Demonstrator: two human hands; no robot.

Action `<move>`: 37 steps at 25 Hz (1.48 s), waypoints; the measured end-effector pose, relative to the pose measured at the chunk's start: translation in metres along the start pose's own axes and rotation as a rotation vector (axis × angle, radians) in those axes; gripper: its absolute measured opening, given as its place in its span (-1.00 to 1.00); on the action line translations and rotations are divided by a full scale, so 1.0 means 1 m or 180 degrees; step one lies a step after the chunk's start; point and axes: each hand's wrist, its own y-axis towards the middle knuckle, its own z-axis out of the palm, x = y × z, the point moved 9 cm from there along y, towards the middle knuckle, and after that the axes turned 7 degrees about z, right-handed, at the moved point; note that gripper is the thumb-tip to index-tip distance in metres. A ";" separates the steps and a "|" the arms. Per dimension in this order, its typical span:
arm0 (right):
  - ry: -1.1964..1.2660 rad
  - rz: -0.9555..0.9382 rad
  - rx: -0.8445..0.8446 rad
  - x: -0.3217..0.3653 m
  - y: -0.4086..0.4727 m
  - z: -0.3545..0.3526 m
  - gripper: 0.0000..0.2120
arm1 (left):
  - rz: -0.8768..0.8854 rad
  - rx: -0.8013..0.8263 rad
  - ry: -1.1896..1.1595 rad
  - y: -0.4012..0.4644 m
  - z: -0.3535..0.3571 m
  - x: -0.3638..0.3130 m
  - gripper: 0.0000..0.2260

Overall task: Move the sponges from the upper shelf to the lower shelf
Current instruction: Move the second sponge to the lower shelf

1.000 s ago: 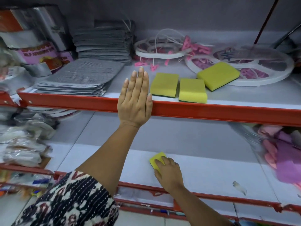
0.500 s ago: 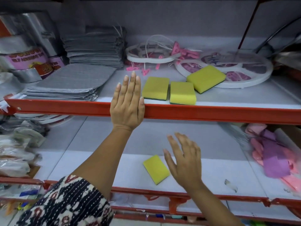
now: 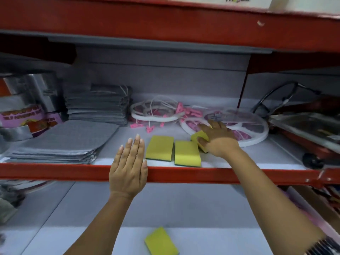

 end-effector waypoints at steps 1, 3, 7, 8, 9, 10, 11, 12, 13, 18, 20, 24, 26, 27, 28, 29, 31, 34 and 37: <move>-0.0047 0.0027 0.0266 -0.007 0.008 0.008 -0.46 | -0.0005 -0.0007 -0.0025 -0.001 0.000 0.000 -0.54; -0.0018 0.0001 0.0556 -0.016 0.015 0.018 -0.46 | 0.0008 -0.0017 -0.0017 -0.001 0.001 0.000 -0.55; 0.0320 0.0004 0.0619 -0.022 0.015 0.021 -0.43 | 0.0019 0.0026 0.0010 -0.002 0.003 0.001 -0.55; 0.0382 0.0073 0.0600 -0.026 0.016 0.019 -0.40 | 0.0024 0.0037 0.0022 -0.002 0.003 0.000 -0.55; 0.0394 0.0134 0.0575 -0.030 0.016 0.018 -0.37 | 0.0024 0.0031 0.0037 -0.002 0.003 0.000 -0.55; 0.0389 0.0171 0.0557 -0.034 0.016 0.018 -0.34 | 0.0024 0.0023 0.0040 -0.002 0.003 0.000 -0.55; 0.0385 0.0209 0.0553 -0.039 0.016 0.020 -0.32 | 0.0030 0.0014 0.0039 -0.002 0.003 0.000 -0.55; 0.0373 0.0235 0.0549 -0.042 0.017 0.021 -0.31 | 0.0038 0.0009 0.0049 -0.002 0.003 0.000 -0.55; 0.0345 0.0268 0.0548 -0.045 0.017 0.021 -0.31 | 0.0042 0.0005 0.0060 -0.002 0.003 0.000 -0.55; 0.0312 0.0298 -0.0347 -0.037 -0.011 -0.020 -0.33 | 0.0055 -0.0048 0.0066 -0.002 0.002 -0.001 -0.55; 0.0444 0.0013 -0.1304 -0.017 -0.055 -0.045 -0.34 | 0.0054 -0.0082 0.0077 -0.003 0.002 -0.001 -0.55; 0.0978 -0.0547 -0.2265 0.012 -0.153 -0.027 -0.42 | 0.0052 -0.0149 0.0074 -0.005 0.000 -0.001 -0.56; 0.1183 -0.0875 -0.2482 0.021 -0.192 0.007 -0.43 | 0.0053 -0.0172 0.0070 -0.006 0.000 -0.001 -0.56; 0.1251 -0.0991 -0.2440 0.024 -0.205 0.029 -0.44 | 0.0055 -0.0181 0.0068 -0.006 0.000 -0.001 -0.56; 0.1290 -0.1026 -0.2278 0.025 -0.213 0.055 -0.44 | 0.0065 -0.0183 0.0055 -0.006 0.000 -0.002 -0.56; 0.1315 -0.0974 -0.2031 0.024 -0.219 0.084 -0.44 | 0.0071 -0.0176 0.0033 -0.007 0.001 -0.001 -0.56; 0.1272 -0.0720 -0.1356 0.019 -0.222 0.147 -0.44 | 0.0073 -0.0186 0.0009 -0.009 0.001 -0.001 -0.56; 0.0960 -0.0290 -0.0156 0.009 -0.215 0.233 -0.46 | 0.0083 -0.0205 0.0050 -0.008 0.001 -0.001 -0.55; 0.0610 0.0051 0.0807 -0.001 -0.206 0.291 -0.36 | 0.0104 -0.0202 0.0074 -0.007 0.002 -0.001 -0.55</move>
